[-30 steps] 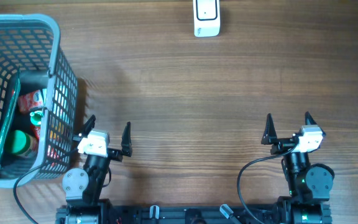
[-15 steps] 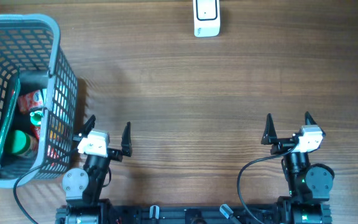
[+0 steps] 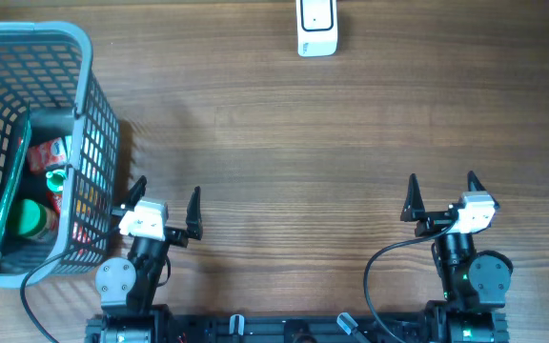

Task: Scan the item barcode
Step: 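Move the left gripper toward the grey basket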

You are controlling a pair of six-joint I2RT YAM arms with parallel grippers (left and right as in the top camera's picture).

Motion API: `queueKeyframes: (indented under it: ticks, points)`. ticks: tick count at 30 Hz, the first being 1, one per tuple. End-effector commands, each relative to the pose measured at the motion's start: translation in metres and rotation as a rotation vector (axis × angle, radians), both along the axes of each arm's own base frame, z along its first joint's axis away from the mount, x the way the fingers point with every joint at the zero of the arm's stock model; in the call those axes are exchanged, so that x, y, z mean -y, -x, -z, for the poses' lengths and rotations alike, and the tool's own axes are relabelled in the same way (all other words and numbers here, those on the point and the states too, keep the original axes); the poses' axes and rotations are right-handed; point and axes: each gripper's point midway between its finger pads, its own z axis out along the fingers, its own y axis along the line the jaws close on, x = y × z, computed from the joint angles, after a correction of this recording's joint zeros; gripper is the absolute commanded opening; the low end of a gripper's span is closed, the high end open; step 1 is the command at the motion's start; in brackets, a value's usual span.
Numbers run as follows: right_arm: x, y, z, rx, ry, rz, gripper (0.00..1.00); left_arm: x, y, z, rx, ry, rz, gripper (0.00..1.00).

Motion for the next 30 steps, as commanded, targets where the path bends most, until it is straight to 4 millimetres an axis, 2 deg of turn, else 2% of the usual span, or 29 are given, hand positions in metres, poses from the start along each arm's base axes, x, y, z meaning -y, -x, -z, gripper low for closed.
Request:
queueKeyframes:
  ticks: [1, 3, 6, 7, 9, 13, 24, 30]
  points:
    - [0.001, 0.0, 0.0, 0.003, 0.017, 0.01, 1.0, -0.001, -0.001, -0.003, 0.016, 0.009, -0.005, 1.0]
    - [0.001, 0.0, 0.0, 0.003, 0.017, 0.01, 1.0, -0.001, -0.001, -0.009, 0.04, 0.008, -0.004, 1.0]
    - [0.001, 0.0, 0.0, 0.003, 0.017, 0.01, 1.0, 0.011, 0.002, -0.033, 0.14, 0.008, 0.066, 1.0]
    - [0.001, 0.0, 0.0, 0.003, 0.017, 0.01, 1.0, 0.012, 0.004, -0.044, 0.17, 0.05, 0.074, 1.0]
    - [0.001, 0.0, 0.0, 0.003, 0.017, 0.01, 1.0, 0.012, 0.006, -0.053, 0.167, 0.149, 0.079, 1.0]
    - [0.001, 0.0, 0.0, 0.003, 0.017, 0.01, 1.0, 0.014, 0.009, -0.065, 0.154, 0.264, 0.096, 1.0]
    - [0.001, 0.0, 0.0, 0.003, 0.017, 0.01, 1.0, 0.021, 0.013, -0.073, 0.149, 0.278, 0.14, 1.0]
    - [0.001, 0.0, 0.0, 0.003, 0.017, 0.01, 1.0, 0.02, 0.023, -0.12, 0.166, 0.273, 0.132, 1.0]
